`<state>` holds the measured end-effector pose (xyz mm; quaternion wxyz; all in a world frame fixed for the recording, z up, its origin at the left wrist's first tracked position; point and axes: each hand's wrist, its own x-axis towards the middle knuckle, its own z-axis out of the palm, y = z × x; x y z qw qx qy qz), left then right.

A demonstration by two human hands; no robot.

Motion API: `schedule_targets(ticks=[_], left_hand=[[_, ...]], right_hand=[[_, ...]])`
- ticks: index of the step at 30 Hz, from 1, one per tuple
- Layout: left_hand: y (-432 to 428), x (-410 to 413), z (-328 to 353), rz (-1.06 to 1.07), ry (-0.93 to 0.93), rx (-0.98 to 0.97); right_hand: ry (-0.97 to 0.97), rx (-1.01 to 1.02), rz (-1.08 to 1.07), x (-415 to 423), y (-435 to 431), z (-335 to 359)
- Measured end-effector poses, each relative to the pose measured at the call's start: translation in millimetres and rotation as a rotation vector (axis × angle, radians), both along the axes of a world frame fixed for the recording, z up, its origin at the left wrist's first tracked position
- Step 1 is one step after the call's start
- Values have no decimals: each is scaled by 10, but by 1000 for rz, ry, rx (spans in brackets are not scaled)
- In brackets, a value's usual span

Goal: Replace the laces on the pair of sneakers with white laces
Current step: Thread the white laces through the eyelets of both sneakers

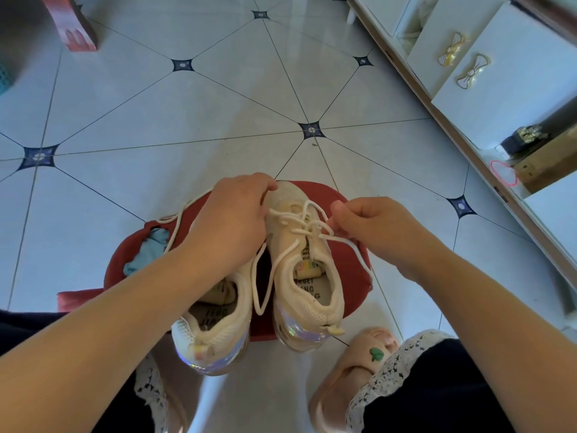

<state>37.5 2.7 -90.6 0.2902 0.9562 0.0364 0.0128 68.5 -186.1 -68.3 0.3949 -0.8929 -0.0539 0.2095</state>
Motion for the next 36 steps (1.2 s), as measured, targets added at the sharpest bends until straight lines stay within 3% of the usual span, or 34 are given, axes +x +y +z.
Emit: schedule_targets(ticks=[6, 9, 15, 20, 23, 27, 36], left_hand=[[-23, 57, -18, -63, 83, 119], [-44, 68, -12, 33, 23, -53], [-124, 24, -1, 198, 145, -569], [-102, 20, 15, 234, 206, -724], [-101, 20, 34, 256, 258, -788], [-87, -8, 57, 243, 301, -775], [-32, -40, 107, 179, 256, -476]], right_hand=[[-157, -5, -39, 57, 101, -170], [-166, 40, -23, 123, 142, -199], [-152, 10, 21, 173, 220, -291], [-109, 96, 39, 185, 214, -297], [-160, 37, 97, 166, 215, -302], [-263, -156, 230, 146, 257, -330], [-319, -191, 232, 124, 214, -341]])
